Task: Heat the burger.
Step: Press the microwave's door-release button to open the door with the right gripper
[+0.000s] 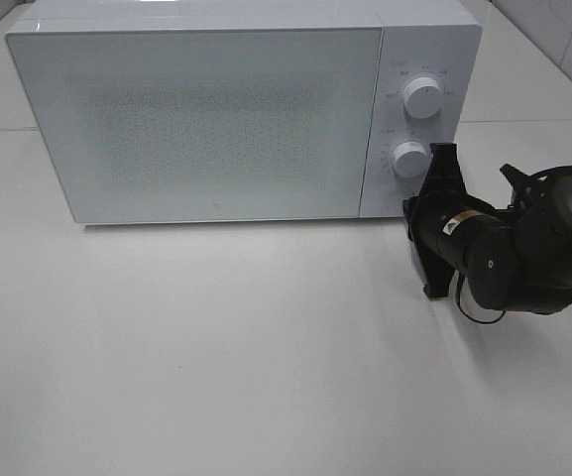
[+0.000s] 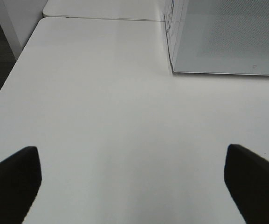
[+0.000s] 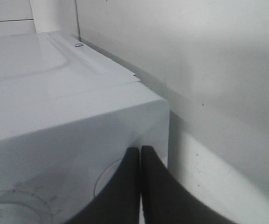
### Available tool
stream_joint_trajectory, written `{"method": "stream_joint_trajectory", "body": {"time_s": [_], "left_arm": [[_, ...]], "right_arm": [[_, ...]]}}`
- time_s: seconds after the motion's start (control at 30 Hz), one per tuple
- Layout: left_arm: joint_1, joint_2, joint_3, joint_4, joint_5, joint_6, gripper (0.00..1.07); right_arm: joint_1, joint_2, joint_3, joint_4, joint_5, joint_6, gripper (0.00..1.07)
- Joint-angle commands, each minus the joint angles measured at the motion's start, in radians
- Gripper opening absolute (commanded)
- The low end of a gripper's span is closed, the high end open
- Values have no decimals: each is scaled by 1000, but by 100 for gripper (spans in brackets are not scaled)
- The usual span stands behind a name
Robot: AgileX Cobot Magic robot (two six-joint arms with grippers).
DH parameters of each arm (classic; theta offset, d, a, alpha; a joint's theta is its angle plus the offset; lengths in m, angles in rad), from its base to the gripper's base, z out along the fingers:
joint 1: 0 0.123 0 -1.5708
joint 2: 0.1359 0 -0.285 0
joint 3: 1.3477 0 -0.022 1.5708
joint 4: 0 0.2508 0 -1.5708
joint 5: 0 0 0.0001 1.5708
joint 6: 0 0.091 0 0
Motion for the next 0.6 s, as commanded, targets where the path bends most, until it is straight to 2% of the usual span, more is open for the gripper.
{"method": "stream_joint_trajectory", "body": {"time_s": [0.03, 0.1, 0.6], "left_arm": [[2, -15, 3, 2, -13, -3, 100], [2, -15, 3, 2, -13, -3, 100], [2, -15, 3, 2, -13, -3, 100]], "right_arm": [[-9, -2, -23, -4, -65, -14, 0], [-9, -2, -23, -4, -122, -22, 0], [-6, -2, -23, -75, -154, 9, 0]]}}
